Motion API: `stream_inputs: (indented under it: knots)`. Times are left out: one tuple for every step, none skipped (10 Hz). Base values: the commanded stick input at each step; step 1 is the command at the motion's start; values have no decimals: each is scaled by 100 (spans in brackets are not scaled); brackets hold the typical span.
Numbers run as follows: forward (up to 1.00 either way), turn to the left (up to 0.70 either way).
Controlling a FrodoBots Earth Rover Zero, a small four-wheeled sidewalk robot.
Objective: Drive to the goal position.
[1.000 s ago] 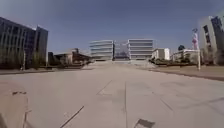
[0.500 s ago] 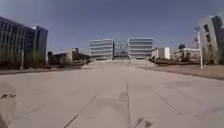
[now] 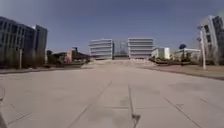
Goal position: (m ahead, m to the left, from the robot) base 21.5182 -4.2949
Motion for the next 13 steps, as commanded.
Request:
stream_inputs:
  knots:
    - [70, 0]
    - [70, 0]
    - [70, 0]
    - [70, 0]
    - [70, 0]
    - [70, 0]
    - [70, 0]
    - [70, 0]
    - [70, 0]
    - [70, 0]
    - [70, 0]
    - [70, 0]
    - [70, 0]
